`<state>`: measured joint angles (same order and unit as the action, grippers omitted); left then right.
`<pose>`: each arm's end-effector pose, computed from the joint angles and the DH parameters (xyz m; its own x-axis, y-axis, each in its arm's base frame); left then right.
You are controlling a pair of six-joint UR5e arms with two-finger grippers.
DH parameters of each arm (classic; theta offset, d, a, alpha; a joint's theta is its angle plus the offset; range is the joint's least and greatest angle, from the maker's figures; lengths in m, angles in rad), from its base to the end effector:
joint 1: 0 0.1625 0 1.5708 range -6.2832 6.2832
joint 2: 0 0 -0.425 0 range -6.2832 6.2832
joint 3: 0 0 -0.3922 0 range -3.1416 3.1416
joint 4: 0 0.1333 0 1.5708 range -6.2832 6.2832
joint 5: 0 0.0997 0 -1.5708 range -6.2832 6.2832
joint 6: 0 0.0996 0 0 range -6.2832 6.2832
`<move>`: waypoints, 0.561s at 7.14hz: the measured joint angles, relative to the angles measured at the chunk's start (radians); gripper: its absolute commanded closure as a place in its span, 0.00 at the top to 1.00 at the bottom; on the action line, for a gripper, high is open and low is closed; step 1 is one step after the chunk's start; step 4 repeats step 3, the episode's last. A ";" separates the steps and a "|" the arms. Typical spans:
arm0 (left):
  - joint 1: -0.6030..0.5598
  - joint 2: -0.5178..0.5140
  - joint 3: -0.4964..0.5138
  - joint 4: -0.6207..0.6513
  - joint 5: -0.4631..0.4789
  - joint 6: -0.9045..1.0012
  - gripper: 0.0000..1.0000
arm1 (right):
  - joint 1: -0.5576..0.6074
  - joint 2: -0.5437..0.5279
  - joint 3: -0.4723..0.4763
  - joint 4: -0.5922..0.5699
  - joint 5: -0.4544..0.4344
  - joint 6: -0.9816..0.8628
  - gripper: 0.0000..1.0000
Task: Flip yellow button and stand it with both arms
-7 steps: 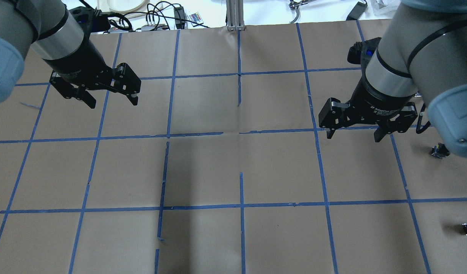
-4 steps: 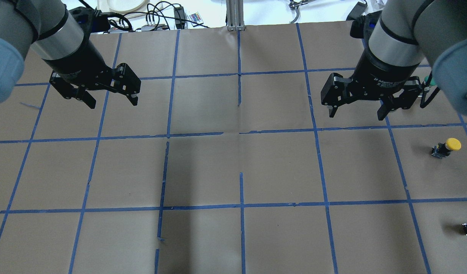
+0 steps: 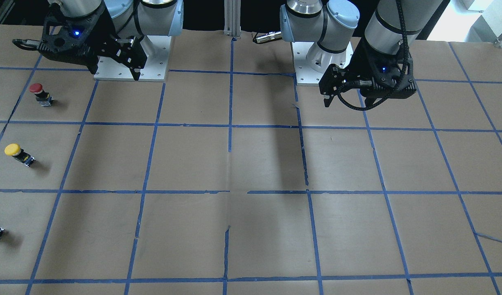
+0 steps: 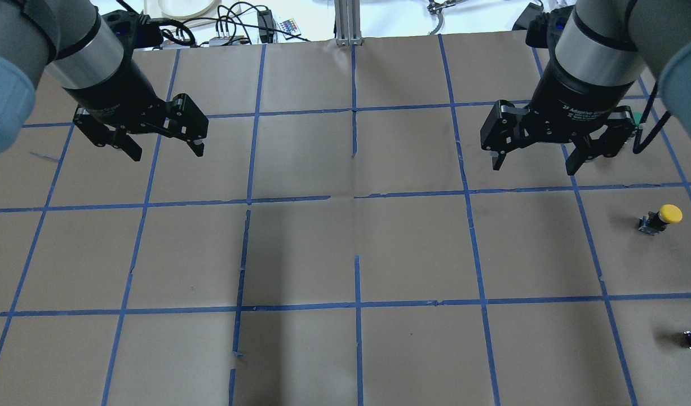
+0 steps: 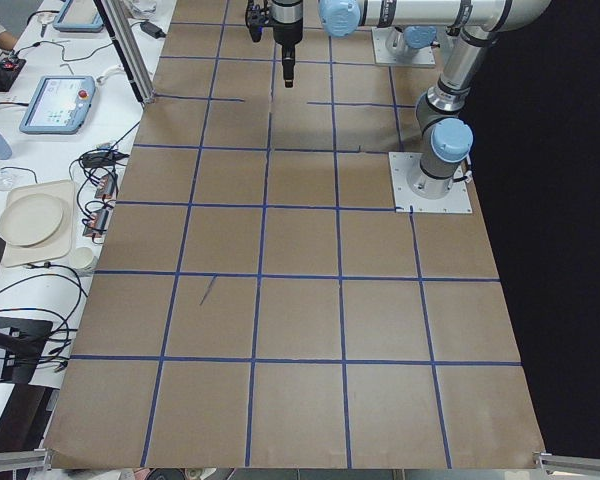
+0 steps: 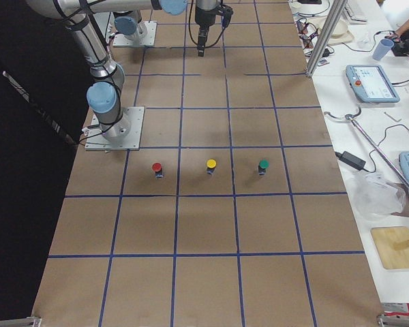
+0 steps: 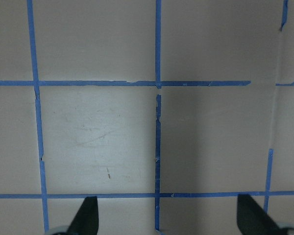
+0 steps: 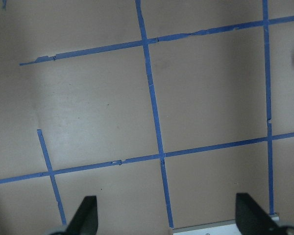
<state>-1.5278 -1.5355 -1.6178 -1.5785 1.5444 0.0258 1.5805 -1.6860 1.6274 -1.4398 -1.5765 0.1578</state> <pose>-0.1154 -0.4803 0.4812 -0.9995 -0.0177 0.0269 -0.0172 0.9997 0.0187 0.1369 -0.4336 0.5011 -0.9890 0.1467 0.0170 0.1476 0.9865 0.0705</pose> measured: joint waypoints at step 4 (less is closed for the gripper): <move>0.000 0.000 0.000 0.000 -0.001 0.000 0.99 | -0.002 -0.001 0.000 -0.002 -0.003 0.000 1.00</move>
